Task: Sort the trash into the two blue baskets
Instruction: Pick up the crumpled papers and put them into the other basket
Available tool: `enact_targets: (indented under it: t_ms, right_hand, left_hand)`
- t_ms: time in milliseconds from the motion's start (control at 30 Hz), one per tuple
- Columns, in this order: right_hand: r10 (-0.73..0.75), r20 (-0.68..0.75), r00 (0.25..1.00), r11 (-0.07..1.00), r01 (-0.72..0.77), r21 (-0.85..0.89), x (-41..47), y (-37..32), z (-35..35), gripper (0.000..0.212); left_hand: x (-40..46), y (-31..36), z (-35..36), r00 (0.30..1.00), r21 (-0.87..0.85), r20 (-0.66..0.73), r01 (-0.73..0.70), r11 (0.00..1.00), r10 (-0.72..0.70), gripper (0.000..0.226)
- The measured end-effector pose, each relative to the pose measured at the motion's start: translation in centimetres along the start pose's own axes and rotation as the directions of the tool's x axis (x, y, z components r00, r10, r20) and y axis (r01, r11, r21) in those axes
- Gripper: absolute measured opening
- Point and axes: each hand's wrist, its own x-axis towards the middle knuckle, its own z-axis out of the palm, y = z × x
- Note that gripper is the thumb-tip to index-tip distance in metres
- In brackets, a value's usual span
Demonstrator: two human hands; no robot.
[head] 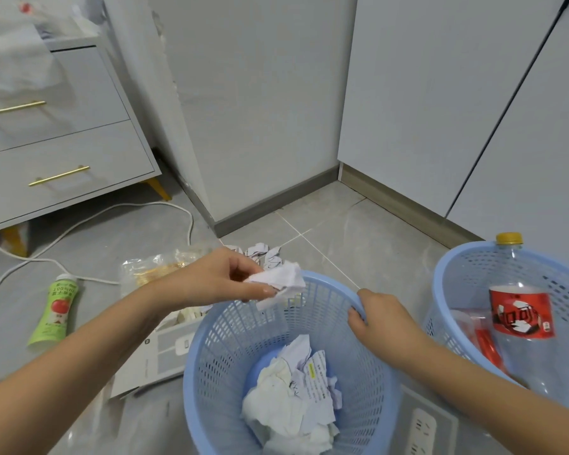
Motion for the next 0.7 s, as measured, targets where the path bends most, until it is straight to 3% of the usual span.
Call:
enact_targets:
  t_ms: [100,233,267,333,400,467,600,700]
  right_hand:
    - [0.024,0.000,1.000,1.000,-0.024,-0.004,0.0,0.6,-0.2,0.024]
    - [0.049,-0.020,0.999,0.999,-0.049,-0.004,-0.1,1.5,-0.8,0.028]
    - [0.055,-0.028,0.998,0.998,-0.055,-0.003,-0.1,1.8,-1.0,0.030]
    - [0.070,-0.043,0.997,0.997,-0.071,-0.013,0.0,2.3,-1.4,0.030]
    - [0.089,-0.053,0.995,0.995,-0.090,-0.034,0.0,2.9,-1.8,0.027]
    - [0.098,-0.062,0.993,0.994,-0.101,-0.050,0.1,3.3,-2.2,0.023]
    - [0.098,-0.072,0.993,0.992,-0.103,-0.067,0.3,3.5,-2.0,0.021]
    - [0.102,-0.077,0.992,0.992,-0.108,-0.072,0.5,3.4,-1.7,0.021]
  left_hand:
    - [0.2,-0.5,1.4,0.998,0.167,0.053,0.024,0.986,-0.033,0.025]
    - [0.6,-1.3,2.4,0.996,0.176,0.070,0.042,0.984,-0.055,0.022]
    - [0.8,-1.4,2.3,0.999,0.150,0.017,0.029,0.988,-0.032,0.018]
    - [1.3,-1.5,1.8,0.976,-0.023,-0.216,-0.010,1.000,0.004,0.011]
    - [2.4,-2.6,1.0,0.864,-0.221,-0.496,-0.030,0.975,-0.086,0.012]
    - [3.6,-5.1,0.1,0.741,-0.331,-0.629,0.018,0.943,-0.235,0.014]
    - [5.2,-12.7,0.0,0.620,-0.402,-0.628,0.259,0.878,-0.470,0.020]
    - [5.5,-17.1,0.5,0.531,-0.310,-0.645,0.476,0.823,-0.550,0.029]
